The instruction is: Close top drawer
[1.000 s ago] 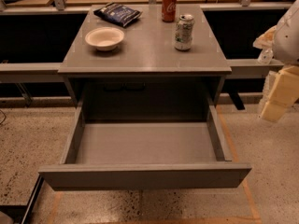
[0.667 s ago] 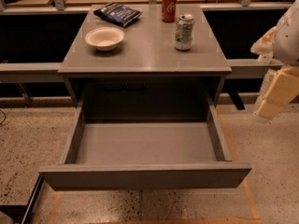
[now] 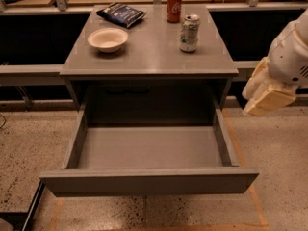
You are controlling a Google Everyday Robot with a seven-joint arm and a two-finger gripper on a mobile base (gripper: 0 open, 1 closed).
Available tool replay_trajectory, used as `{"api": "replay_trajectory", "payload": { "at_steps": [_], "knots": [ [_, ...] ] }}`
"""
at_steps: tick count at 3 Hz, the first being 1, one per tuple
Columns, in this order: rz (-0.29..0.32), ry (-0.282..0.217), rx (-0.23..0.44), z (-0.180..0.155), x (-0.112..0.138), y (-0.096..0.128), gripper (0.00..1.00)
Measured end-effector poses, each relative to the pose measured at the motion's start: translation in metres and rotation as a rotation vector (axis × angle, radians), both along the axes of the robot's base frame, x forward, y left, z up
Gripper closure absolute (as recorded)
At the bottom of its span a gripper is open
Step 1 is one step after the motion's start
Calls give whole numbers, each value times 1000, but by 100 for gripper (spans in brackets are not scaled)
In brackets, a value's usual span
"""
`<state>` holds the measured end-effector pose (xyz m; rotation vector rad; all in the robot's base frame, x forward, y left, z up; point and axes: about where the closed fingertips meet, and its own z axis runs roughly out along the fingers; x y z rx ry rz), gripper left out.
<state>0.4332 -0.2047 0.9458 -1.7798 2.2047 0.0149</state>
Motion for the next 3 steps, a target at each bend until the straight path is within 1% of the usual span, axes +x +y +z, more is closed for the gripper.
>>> {"api": "replay_trajectory", "payload": {
  "at_steps": [1,2,3],
  "knots": [
    [40,119,34,-38,-14,9,87],
    [46,201,27,-77,-30,8,100],
    [10,267,-13,-128,-41,-1,100]
  ]
}}
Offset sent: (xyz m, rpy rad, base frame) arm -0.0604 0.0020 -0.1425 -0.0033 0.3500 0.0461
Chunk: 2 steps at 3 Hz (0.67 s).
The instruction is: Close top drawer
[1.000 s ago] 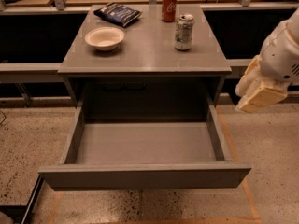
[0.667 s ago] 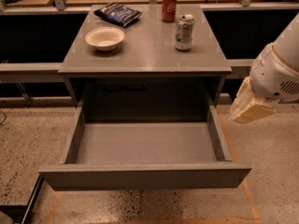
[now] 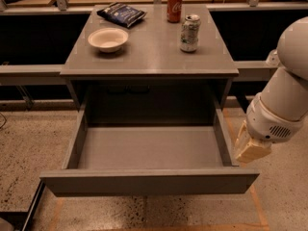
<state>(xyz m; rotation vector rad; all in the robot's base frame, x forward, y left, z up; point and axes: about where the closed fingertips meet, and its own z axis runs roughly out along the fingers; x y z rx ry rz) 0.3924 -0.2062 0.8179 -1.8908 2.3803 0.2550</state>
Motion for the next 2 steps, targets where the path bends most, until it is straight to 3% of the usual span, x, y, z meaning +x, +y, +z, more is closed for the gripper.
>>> {"api": "replay_trajectory", "payload": {
  "at_steps": [2],
  "knots": [
    [24,-43,-29,1,10,11,100]
  ]
}}
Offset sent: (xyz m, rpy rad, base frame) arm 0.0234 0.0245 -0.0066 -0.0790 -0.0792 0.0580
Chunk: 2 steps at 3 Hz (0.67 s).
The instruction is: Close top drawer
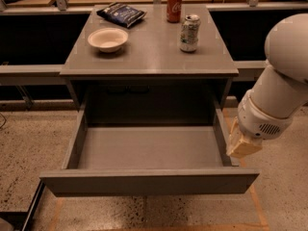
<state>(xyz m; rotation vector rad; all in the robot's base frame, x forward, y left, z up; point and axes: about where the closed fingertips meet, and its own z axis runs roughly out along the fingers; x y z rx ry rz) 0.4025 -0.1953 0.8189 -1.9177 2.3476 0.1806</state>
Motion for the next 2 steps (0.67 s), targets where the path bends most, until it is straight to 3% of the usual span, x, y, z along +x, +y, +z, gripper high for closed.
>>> {"api": "replay_trajectory", "payload": {
  "at_steps": [2],
  "knots": [
    [-11,59,-21,-39,4,-4,100]
  ]
}}
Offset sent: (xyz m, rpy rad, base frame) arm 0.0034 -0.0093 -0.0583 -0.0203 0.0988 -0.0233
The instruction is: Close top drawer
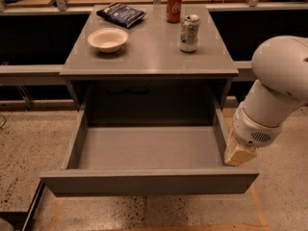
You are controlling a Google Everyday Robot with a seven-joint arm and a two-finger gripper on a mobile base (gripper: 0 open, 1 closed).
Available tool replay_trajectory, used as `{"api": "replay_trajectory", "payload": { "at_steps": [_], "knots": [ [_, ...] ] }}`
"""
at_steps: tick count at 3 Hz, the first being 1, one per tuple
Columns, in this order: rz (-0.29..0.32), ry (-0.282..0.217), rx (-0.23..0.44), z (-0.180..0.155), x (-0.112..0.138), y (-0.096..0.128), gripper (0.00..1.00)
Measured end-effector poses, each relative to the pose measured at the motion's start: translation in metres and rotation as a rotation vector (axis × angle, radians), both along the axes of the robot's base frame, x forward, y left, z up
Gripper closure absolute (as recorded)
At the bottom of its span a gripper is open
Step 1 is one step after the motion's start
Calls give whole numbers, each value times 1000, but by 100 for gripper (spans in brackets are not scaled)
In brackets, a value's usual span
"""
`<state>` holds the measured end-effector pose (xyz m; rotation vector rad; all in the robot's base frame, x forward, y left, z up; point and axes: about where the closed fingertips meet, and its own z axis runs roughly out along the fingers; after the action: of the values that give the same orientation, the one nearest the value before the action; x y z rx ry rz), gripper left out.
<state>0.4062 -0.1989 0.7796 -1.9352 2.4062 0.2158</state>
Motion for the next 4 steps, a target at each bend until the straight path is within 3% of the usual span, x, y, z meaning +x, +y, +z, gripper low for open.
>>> {"api": "replay_trajectory", "payload": {
  "at_steps": [2,4],
  "knots": [
    [-77,95,-11,-38,-15,-25,100],
    [-146,227,-27,-92,-24,-57,100]
  ]
}}
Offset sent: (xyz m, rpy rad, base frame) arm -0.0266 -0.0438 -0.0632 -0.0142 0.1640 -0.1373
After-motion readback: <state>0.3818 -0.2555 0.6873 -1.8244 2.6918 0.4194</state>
